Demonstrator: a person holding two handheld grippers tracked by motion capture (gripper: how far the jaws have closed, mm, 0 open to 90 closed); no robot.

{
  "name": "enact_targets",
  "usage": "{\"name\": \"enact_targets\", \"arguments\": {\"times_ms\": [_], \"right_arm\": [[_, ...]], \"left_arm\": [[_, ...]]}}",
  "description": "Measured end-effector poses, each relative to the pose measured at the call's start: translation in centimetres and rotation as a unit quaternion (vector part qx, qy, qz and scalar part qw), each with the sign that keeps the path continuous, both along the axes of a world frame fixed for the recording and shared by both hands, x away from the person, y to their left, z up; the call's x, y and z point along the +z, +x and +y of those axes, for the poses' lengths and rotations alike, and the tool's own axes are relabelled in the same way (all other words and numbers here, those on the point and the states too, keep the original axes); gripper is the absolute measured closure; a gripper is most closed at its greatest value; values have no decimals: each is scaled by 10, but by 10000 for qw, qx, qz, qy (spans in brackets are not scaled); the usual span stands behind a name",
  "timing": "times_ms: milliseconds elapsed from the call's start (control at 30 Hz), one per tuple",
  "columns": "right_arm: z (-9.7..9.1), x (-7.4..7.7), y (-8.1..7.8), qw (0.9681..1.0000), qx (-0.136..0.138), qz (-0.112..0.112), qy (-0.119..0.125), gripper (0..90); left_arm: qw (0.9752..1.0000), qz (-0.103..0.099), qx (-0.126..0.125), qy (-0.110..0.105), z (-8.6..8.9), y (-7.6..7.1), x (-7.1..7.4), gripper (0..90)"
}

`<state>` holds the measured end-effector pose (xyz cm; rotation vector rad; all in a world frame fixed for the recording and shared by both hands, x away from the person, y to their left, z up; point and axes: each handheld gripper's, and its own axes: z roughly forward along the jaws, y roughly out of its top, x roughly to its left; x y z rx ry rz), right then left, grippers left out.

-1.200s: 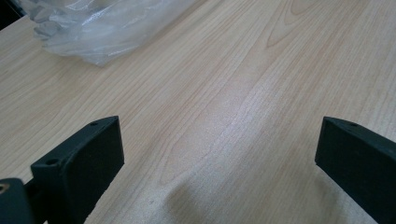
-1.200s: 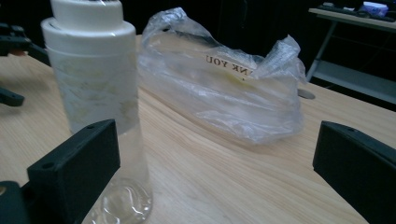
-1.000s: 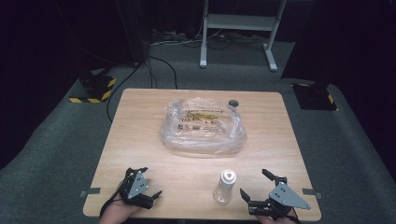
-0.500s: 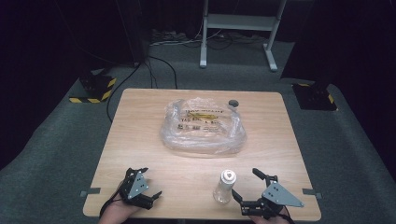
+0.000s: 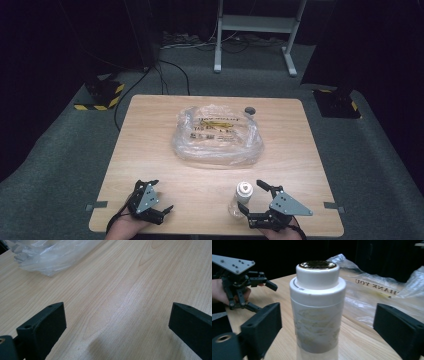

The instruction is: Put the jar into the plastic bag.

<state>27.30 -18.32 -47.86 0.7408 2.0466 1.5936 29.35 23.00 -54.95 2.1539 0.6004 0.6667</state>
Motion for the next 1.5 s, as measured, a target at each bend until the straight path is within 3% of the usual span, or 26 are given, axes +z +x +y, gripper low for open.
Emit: {"name": "enact_targets", "arguments": {"times_ms": [267, 467, 667, 800, 1000, 1500], "right_arm": [[3, -7, 6, 9993, 284, 207, 127, 281], [7, -10, 7, 9989, 417, 188, 68, 371], [7, -11, 8, 9992, 368, 121, 72, 451], [9, -7, 8, 9991, 380, 180, 47, 459], [12, 6, 11, 9995, 234, -22, 221, 459], [17, 25, 27, 9992, 52, -262, 304, 459]], "left_arm": [[10000, 3, -20, -6, 0, 0, 0, 15], [10000, 4, -35, 0, 0, 0, 0, 15], [10000, 12, -45, 9, 0, -1, 0, 15], [10000, 16, -47, 3, 0, -1, 0, 15], [10000, 12, -65, 7, 0, -1, 0, 15], [9999, 42, -108, 48, 0, -1, 0, 15]]}}
